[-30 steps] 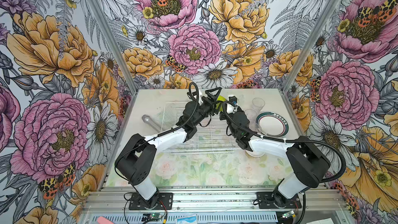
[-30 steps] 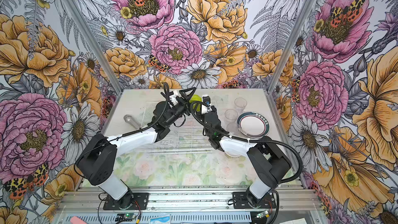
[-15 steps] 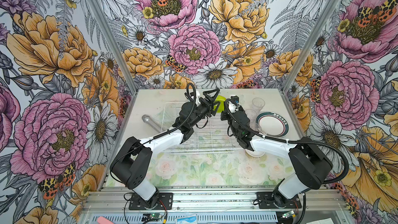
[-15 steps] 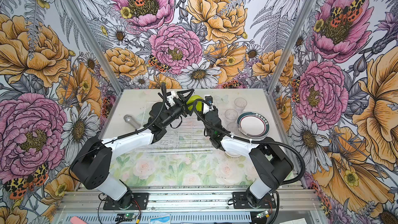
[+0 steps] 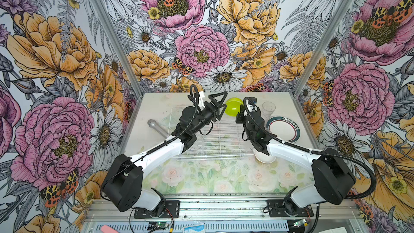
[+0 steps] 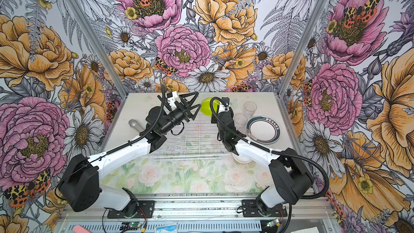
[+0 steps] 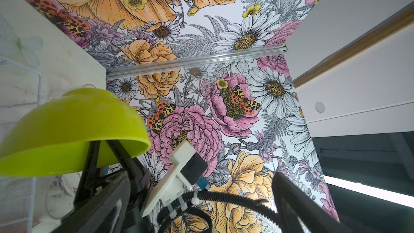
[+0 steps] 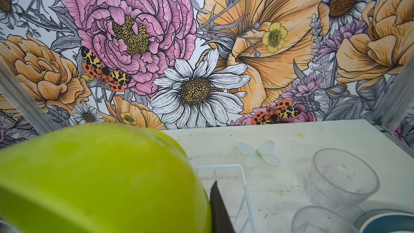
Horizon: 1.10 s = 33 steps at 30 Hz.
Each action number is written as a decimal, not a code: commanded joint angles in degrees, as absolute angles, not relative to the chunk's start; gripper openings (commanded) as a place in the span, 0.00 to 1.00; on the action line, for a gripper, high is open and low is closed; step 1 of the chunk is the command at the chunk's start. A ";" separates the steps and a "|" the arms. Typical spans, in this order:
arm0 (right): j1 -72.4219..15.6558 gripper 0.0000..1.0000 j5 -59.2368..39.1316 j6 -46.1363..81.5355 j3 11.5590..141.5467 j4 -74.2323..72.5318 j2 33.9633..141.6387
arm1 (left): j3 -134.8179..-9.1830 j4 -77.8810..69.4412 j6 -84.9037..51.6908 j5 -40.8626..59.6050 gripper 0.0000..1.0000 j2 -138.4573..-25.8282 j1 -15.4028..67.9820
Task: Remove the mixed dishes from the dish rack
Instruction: 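Open the left gripper and withdraw it while the right gripper carries the bowl, then lower the lime-green bowl onto the orange bowl with the right gripper and release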
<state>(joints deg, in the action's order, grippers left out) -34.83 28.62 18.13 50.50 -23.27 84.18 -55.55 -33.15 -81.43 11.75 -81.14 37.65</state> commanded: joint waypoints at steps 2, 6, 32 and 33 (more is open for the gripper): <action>-33.50 0.00 31.41 23.23 52.48 -13.44 76.87 | -54.31 -25.80 -73.96 17.17 0.99 -75.47 37.08; -32.10 0.00 33.09 26.80 51.23 -1.52 69.84 | -52.73 -14.61 -65.76 17.93 0.99 -68.10 35.42; -20.42 0.00 16.11 43.14 31.82 27.25 47.00 | -45.61 -2.65 -56.86 14.39 0.99 -53.11 28.30; -19.29 0.00 14.14 43.15 32.07 27.85 47.63 | -45.61 -2.69 -56.79 14.33 0.99 -53.26 28.28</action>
